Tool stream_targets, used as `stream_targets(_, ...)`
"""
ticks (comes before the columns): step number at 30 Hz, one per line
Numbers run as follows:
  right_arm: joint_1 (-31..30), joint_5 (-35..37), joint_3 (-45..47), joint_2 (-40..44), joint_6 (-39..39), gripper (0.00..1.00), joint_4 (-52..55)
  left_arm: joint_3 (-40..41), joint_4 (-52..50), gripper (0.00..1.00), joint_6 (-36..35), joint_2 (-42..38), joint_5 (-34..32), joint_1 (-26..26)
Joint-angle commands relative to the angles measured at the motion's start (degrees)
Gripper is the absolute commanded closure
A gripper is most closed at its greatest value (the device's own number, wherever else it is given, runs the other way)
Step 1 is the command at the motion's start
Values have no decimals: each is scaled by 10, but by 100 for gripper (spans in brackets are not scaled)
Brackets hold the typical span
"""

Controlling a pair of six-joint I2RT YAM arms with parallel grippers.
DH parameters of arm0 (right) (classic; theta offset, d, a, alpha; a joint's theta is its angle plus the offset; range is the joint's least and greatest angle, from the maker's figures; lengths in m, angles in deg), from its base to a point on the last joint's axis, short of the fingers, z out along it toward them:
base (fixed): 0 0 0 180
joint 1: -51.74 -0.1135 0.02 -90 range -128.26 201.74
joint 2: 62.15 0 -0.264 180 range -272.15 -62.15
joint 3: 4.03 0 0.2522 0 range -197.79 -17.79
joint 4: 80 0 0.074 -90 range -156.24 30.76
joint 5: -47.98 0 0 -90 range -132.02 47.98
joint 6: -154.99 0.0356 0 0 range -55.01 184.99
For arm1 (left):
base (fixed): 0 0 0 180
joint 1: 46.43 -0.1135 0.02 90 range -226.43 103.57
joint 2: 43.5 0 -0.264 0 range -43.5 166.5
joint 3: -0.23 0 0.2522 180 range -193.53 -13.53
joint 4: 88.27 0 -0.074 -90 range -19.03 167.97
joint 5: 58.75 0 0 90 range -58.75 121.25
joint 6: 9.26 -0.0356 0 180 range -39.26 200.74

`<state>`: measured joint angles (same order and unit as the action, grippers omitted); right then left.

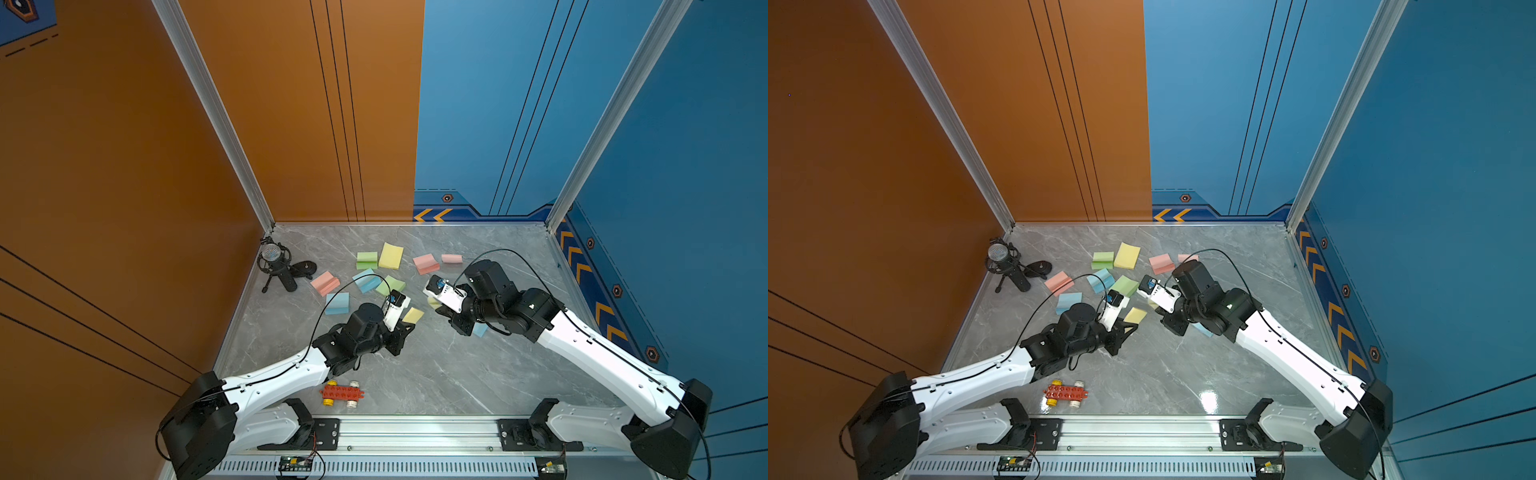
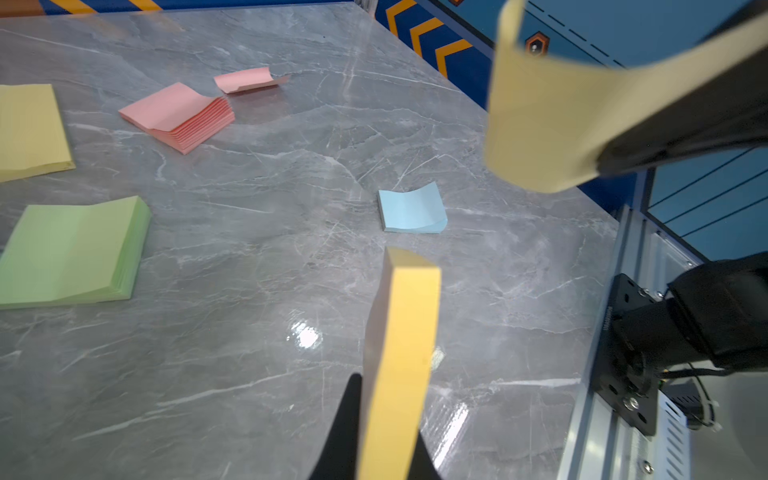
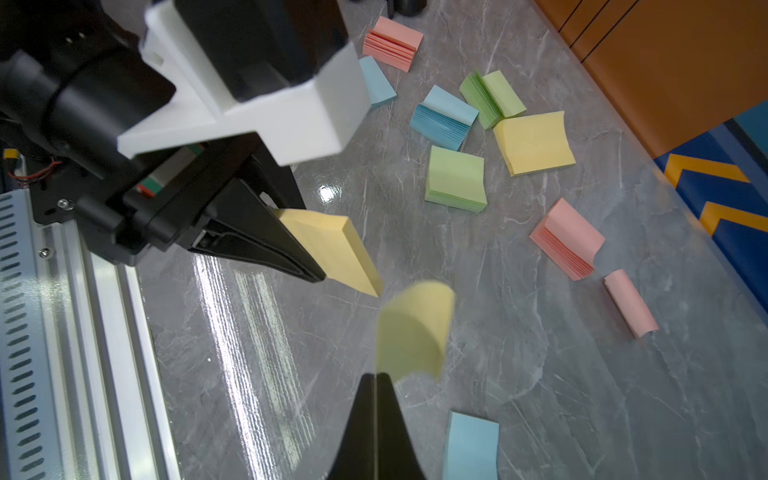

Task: Tear off pages from different memo pads
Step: Tear off the paper from the memo pad, then place the paper at the center of the board.

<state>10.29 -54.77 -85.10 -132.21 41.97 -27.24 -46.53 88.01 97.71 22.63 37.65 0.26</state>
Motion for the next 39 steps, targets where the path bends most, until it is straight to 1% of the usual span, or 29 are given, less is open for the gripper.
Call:
stream_targets(1, 9, 42, -20, 6, -88, 100, 2, -7, -44, 100, 22, 4, -83, -7)
stream_targets(2, 26, 41, -21, 4, -110, 100, 3, -11, -56, 100, 23, 7, -94, -9)
stream_targets(5, 55, 37, -21, -13, -208, 100, 5, -25, -90, 100, 29, 16, -117, -15)
stream_targets(7, 77, 48, -26, -42, -297, 100, 11, -28, -99, 100, 36, 18, -118, -20)
stream_targets(9, 97, 93, -50, -90, -372, 100, 27, -27, -100, 100, 40, 17, -114, -22)
stream_targets(12, 122, 179, -137, -194, -418, 100, 88, -26, -100, 100, 44, 12, -111, -25)
stream_targets(13, 132, 196, -168, -229, -428, 100, 110, -25, -101, 100, 47, 9, -109, -26)
stream_targets(15, 152, 207, -209, -284, -443, 100, 126, -22, -101, 100, 52, 2, -108, -27)
stream_targets(18, 183, 192, -257, -355, -457, 100, 127, -17, -100, 100, 61, -5, -115, -28)
stream_targets(22, 213, 168, -330, -440, -450, 100, 130, -19, -100, 100, 69, 3, -111, -29)
stream_targets(25, 217, 161, -376, -484, -462, 100, 141, -23, -100, 100, 72, 13, -103, -28)
stream_targets(26, 216, 163, -390, -512, -467, 100, 147, -25, -100, 100, 73, 17, -99, -28)
stream_targets(30, 213, 184, -439, -572, -475, 100, 161, -28, -100, 100, 85, 24, -89, -28)
stream_targets(39, 207, 196, -505, -648, -484, 100, 186, -27, -101, 100, 83, 22, -88, -28)
